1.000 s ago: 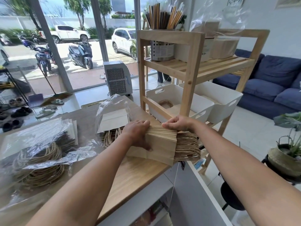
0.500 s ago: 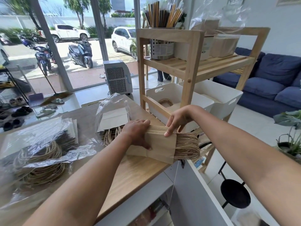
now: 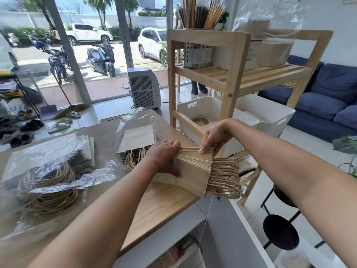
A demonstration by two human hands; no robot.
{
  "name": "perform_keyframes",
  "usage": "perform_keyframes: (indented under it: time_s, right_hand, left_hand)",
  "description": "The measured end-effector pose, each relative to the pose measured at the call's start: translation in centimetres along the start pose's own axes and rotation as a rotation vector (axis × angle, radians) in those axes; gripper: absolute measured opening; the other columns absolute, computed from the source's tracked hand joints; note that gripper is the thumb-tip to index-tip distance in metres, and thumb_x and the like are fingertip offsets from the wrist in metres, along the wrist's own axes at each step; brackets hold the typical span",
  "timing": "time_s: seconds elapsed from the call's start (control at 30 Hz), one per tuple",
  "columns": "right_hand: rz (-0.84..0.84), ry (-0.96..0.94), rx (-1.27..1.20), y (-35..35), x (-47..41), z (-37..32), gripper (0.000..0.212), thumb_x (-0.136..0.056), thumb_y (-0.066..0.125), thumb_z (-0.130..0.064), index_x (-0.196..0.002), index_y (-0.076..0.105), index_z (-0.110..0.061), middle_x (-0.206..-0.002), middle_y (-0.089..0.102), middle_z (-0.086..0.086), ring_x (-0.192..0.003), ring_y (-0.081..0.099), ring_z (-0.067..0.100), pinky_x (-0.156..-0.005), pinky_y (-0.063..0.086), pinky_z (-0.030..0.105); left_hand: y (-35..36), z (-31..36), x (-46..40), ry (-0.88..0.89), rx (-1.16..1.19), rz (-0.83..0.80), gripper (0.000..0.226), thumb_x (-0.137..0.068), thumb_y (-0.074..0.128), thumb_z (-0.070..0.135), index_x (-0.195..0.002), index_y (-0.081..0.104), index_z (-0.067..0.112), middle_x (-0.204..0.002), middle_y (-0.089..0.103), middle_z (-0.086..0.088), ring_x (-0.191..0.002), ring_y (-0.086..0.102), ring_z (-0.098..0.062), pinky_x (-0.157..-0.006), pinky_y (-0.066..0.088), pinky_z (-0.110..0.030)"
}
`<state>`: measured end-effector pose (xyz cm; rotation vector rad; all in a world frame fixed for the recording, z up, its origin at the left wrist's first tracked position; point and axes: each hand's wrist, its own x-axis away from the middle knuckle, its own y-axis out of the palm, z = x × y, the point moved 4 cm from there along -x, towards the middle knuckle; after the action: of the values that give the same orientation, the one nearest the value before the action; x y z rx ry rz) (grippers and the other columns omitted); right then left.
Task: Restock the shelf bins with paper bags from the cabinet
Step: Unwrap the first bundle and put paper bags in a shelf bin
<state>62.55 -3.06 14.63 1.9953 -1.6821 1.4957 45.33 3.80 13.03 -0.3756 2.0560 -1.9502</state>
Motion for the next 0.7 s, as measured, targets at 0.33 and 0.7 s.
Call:
perform_keyframes:
  time_s: [0.33,0.7]
  right_hand:
    - [-0.156,-0.019,-0.250,0.5,-1.3,2.3,0.061,-0.052,0.086,-0.038,-0.100,0.065,-0.006,-0.088,0.074,0.006,-0.078,0.072,0.013,-0.072,0.059,0.024]
    - [0.377,-0.200,-0.320,3.2,2.5,4.2,0.065,-0.088,0.046,-0.062,-0.105,0.071,-0.004,-0.074,0.072,-0.006,-0.068,0.067,0.007,-0.074,0.051,0.024]
  left_hand:
    - [0.3,0.0,0.2,-0.003,-0.011,-0.014,0.087,-0.056,0.082,0.059,-0.122,0.045,0.018,-0.126,0.057,-0.002,-0.118,0.053,-0.021,-0.101,0.039,-0.033]
    - [0.4,-0.3,0.0,-0.002,-0.007,-0.011,0.082,-0.056,0.079,0.064,-0.115,0.048,0.018,-0.119,0.060,-0.001,-0.113,0.056,-0.022,-0.095,0.042,-0.033]
